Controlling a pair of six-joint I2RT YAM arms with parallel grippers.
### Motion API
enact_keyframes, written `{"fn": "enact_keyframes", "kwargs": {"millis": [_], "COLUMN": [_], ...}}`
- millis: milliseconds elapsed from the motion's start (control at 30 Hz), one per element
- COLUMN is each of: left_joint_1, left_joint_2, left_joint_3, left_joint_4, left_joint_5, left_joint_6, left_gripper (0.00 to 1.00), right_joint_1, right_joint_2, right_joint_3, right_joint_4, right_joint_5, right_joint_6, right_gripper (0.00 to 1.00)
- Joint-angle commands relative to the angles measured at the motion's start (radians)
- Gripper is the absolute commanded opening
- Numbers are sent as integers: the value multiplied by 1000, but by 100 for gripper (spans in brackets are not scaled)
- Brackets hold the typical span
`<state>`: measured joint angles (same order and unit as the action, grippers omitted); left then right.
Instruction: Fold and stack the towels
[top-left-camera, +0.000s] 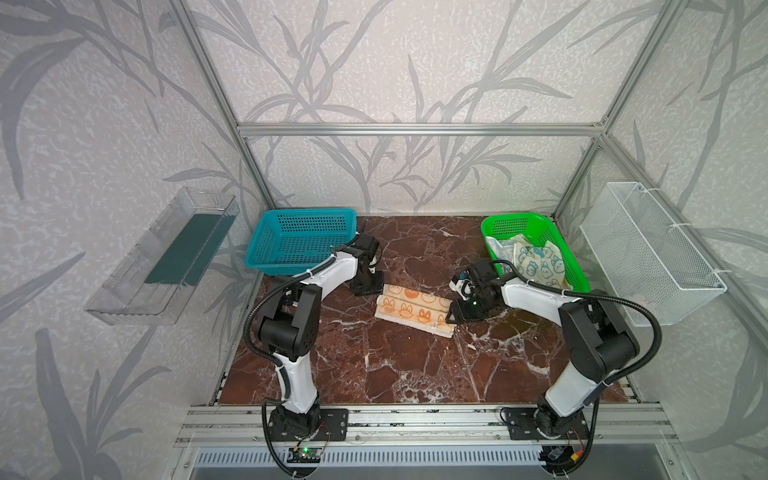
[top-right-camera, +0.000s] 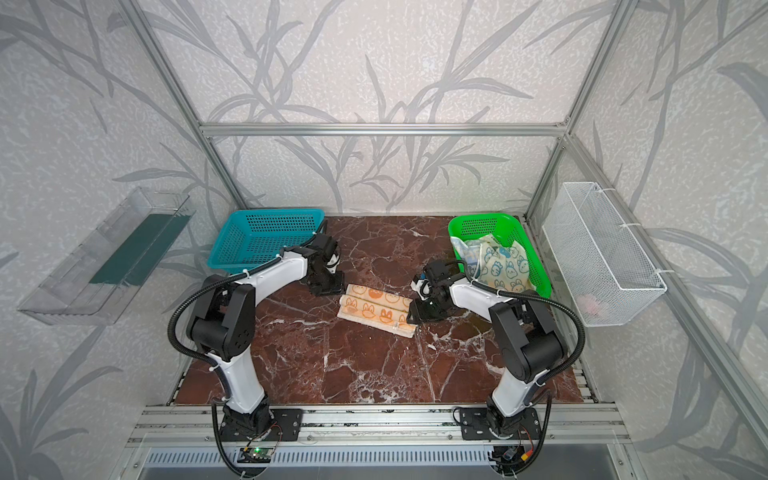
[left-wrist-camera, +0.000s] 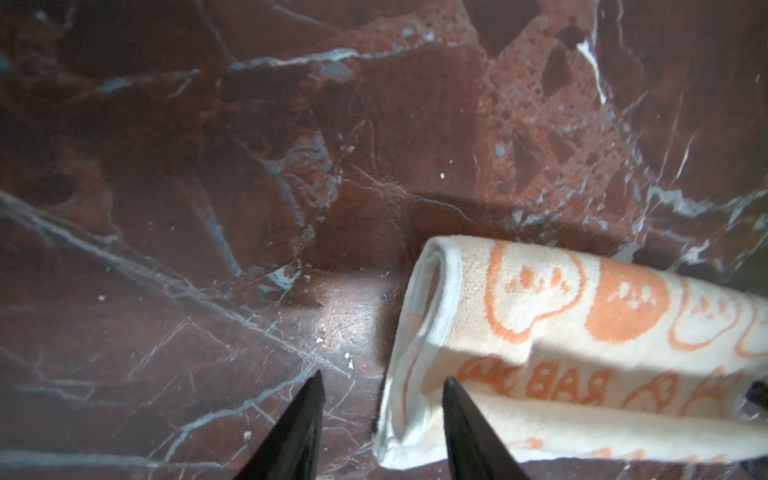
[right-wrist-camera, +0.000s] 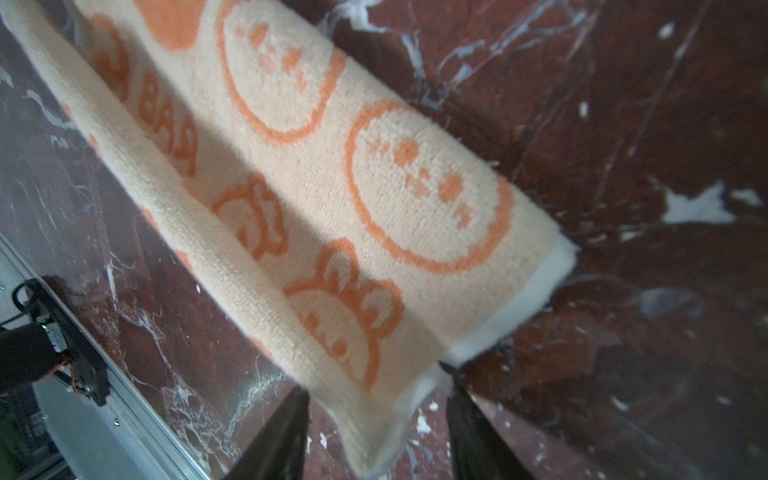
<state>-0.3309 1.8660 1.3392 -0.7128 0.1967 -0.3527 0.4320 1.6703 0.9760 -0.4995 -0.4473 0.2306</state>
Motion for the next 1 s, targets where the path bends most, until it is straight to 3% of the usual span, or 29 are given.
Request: {"fn": "enact_keyframes", "kwargs": {"millis": [0, 33, 133, 233, 300, 567, 767, 967], "left_joint_1": [0, 0, -9, -36, -73, -123, -119, -143], "left_joint_2": [-80, -91, -108, -99, -86, -42, -31, -49], "left_joint_3": [72, 87, 109, 95, 83, -87, -202, -292], "left_joint_4": [-58, -55, -9, 78, 113, 231, 257, 320], "left_joint_5": [0, 34, 136, 244, 257, 252, 219, 226], "left_joint_6": [-9, -24, -97, -191, -221, -283, -274, -341], "left_gripper": [66, 75, 85, 89, 90, 91, 91, 91], "right_joint_1": [5, 4, 5, 20, 42, 88, 81, 33], "right_joint_2": [-108, -130, -156, -152, -141, -63, -13, 31], "right_joint_3": [29, 32, 21, -26, -58, -169, -142, -73], "right_joint_4": [-76, -80, -38, 71, 132, 326, 239, 106], "right_joint_5": [26, 22, -39, -114, -136, -199, -142, -41], "right_joint_6": [14, 23, 83, 169, 213, 321, 281, 212], "right_gripper": [71, 77, 89, 95, 98, 99, 99, 99]}}
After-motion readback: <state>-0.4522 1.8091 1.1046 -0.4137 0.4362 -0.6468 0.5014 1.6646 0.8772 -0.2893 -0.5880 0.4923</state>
